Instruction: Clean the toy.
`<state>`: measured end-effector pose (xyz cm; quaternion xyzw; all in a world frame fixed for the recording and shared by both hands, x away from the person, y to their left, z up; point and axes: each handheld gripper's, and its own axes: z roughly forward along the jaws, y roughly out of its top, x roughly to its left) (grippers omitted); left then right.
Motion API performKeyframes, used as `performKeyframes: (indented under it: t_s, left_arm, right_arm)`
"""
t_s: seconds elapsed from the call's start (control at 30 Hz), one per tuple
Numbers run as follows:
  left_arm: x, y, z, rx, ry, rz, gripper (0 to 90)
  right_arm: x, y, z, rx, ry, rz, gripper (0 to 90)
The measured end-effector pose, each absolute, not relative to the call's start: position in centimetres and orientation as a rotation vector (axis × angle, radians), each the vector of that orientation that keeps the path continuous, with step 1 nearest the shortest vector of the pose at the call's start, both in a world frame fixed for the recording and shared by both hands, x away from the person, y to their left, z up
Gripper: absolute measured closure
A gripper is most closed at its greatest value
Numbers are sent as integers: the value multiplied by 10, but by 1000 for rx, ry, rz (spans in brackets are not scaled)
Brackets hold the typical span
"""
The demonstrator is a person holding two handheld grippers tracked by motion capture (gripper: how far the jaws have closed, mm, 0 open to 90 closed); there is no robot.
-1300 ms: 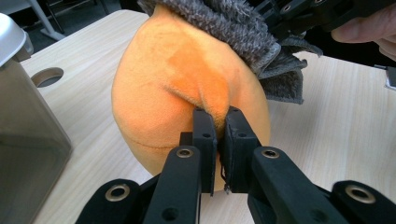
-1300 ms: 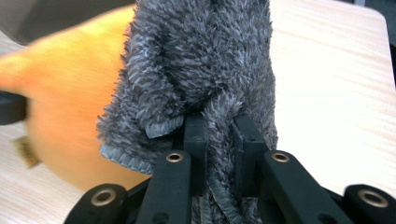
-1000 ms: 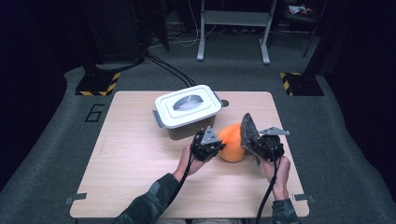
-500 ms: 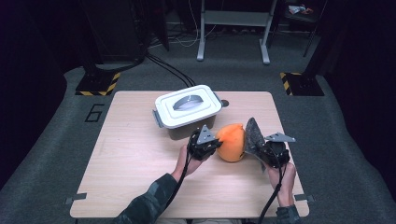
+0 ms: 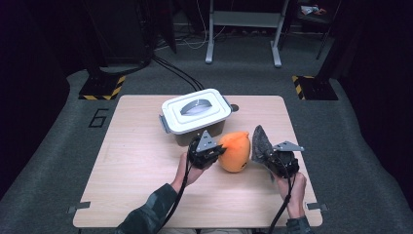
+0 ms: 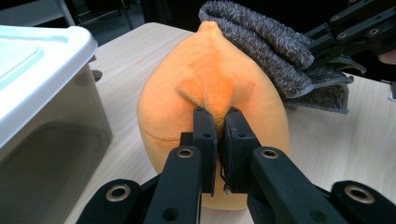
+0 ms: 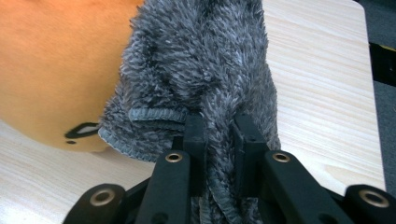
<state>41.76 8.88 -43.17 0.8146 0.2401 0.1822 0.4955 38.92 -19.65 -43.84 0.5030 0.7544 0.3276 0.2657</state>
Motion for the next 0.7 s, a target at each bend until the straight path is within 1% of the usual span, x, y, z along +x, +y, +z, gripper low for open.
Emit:
performKeyframes:
  t_s: [0.33,0.7]
  left_arm:
    - [402,118,-427,1949,622,443,856]
    - [385,155,-423,1923,670,479,855]
  right_arm:
    - [387,-182,-447,1335,2076,894,780]
    - [386,-171,-460,1303,2124,896,780]
